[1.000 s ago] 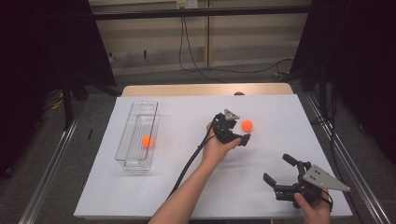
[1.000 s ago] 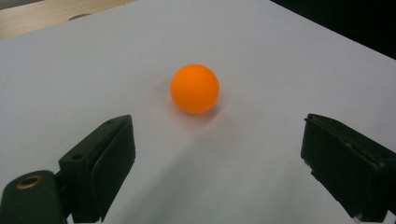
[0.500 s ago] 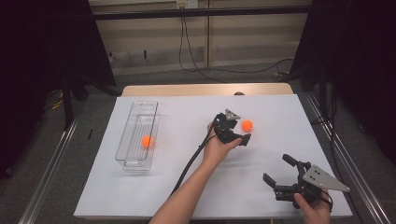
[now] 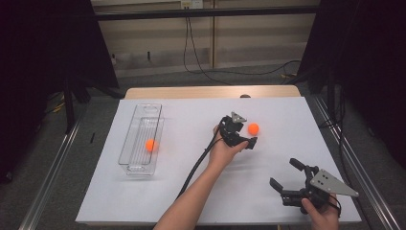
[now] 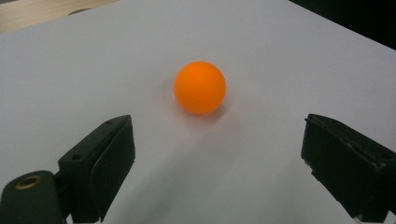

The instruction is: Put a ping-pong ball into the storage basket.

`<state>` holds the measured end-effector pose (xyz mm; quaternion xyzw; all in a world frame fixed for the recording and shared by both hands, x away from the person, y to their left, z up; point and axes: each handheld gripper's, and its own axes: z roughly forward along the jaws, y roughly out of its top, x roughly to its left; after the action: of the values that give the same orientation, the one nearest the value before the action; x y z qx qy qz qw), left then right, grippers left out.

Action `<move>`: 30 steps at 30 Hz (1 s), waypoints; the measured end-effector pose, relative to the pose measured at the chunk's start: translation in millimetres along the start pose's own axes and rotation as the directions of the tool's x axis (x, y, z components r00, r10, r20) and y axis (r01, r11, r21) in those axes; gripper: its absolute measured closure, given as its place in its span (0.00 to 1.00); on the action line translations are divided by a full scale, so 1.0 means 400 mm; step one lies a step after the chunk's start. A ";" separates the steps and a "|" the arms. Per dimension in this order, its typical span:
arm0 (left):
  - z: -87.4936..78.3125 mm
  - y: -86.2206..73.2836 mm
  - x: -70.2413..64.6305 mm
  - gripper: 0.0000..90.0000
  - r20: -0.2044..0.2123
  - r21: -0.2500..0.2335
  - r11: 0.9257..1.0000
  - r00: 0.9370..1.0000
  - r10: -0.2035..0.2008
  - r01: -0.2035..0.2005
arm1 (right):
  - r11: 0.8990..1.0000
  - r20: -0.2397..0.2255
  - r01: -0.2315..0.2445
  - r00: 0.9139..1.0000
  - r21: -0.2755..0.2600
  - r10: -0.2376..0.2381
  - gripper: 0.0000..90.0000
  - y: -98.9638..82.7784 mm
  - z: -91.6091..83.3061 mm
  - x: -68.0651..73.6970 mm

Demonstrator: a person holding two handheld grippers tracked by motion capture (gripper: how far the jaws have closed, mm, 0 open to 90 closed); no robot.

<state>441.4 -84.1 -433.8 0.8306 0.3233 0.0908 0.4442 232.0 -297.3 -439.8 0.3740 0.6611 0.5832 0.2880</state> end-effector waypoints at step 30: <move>0.046 0.013 0.008 0.12 -0.028 -0.020 1.000 1.000 -0.009 0.008 | 1.000 -0.004 0.007 1.000 -0.005 -0.007 0.03 0.003 -0.001 0.000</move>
<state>454.5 -96.7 -441.0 0.8233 0.3322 0.1039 0.4483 231.7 -297.3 -438.5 0.3699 0.6615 0.5845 0.2897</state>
